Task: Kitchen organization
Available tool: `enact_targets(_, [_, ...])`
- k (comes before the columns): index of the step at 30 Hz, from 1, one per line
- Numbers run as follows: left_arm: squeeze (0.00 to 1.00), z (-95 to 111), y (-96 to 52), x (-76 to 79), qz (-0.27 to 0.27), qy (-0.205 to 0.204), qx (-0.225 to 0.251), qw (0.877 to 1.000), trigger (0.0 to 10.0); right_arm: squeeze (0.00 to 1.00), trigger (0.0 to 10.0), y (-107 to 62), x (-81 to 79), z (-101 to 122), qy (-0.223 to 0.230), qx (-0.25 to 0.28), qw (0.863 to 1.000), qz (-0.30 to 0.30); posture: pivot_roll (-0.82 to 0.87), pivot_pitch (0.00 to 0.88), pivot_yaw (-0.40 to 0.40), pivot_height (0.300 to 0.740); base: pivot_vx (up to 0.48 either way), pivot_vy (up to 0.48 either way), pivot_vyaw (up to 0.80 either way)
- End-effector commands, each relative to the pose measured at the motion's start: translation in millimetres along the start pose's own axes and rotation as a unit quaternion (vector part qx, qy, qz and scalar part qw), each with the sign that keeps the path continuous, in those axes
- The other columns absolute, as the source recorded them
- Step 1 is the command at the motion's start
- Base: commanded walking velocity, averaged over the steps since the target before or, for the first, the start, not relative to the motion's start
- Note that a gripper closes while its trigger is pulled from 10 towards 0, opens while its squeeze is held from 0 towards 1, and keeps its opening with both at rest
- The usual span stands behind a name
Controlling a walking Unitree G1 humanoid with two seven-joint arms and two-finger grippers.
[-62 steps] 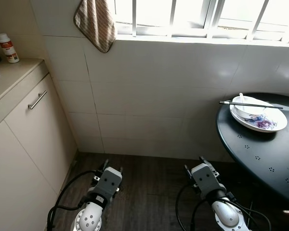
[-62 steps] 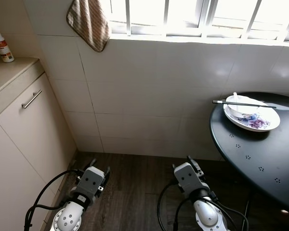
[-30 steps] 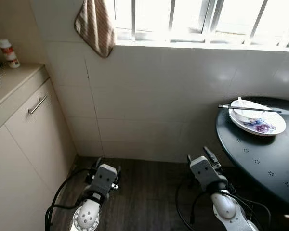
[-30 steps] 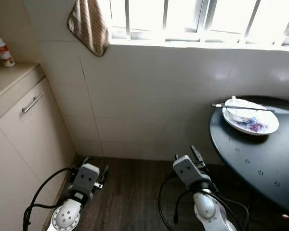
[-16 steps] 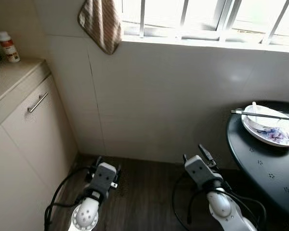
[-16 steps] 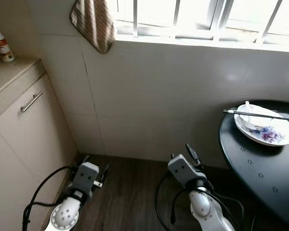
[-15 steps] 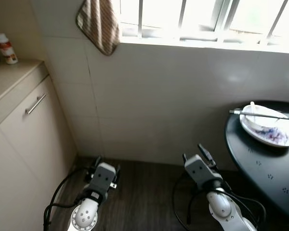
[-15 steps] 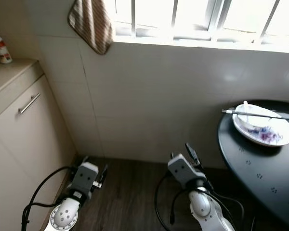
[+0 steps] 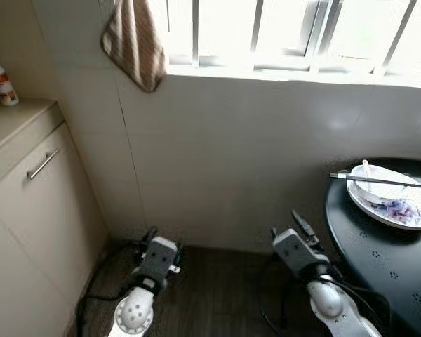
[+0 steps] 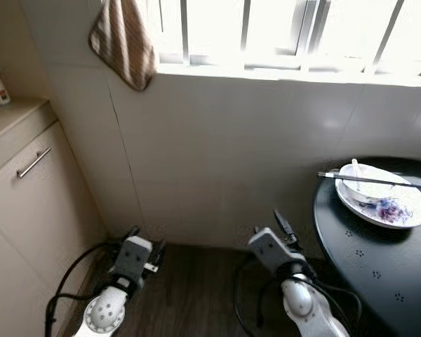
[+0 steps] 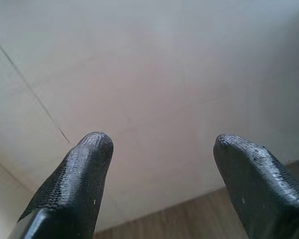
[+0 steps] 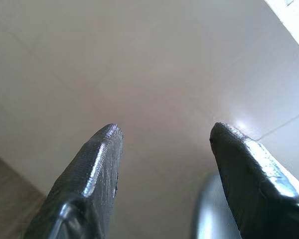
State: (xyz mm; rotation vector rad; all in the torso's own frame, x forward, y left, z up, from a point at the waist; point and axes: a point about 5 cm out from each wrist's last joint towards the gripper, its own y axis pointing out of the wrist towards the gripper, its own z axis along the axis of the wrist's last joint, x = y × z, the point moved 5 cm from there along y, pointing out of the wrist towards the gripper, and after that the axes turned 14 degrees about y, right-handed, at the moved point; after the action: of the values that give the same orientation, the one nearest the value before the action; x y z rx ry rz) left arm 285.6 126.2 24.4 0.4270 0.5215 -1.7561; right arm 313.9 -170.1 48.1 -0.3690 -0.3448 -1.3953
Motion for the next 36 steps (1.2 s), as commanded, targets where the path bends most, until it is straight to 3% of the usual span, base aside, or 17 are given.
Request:
enact_targets(1, [0.00,-6,-0.5,-10.7,0.010,0.007,-0.008,1.000,10.0,0.00,10.0,5.2,-4.9,9,0.004,0.014,1.000,0.002,0.03,0.000,-0.049,0.740,0.296,0.000,0.00])
enact_targets(17, [0.00,-5,0.8,-11.2,0.010,0.006,-0.006,1.000,10.0,0.00,10.0,7.0,-4.5,9,0.000,0.015,1.000,0.001,0.03,0.000,-0.049,0.740,0.306,0.000,0.00])
enact_targets(25, [0.00,-6,0.8,-11.2,0.010,0.006,-0.007,1.000,10.0,0.00,10.0,8.7,4.2,8,-0.022,0.010,0.999,-0.028,0.03,0.000,-0.049,0.740,0.308,0.000,0.00])
enact_targets(33, [0.00,-6,0.7,-10.8,0.007,0.006,-0.005,1.000,10.0,0.00,10.0,10.4,9.8,9,-0.054,0.011,0.998,-0.042,0.03,0.000,-0.049,0.740,0.193,0.000,0.00])
enact_targets(36, [0.00,-5,1.0,-10.7,0.007,0.007,-0.004,1.000,10.0,0.00,10.0,10.7,14.4,8,-0.094,0.009,0.994,-0.051,0.03,0.000,-0.049,0.740,0.000,0.000,0.00])
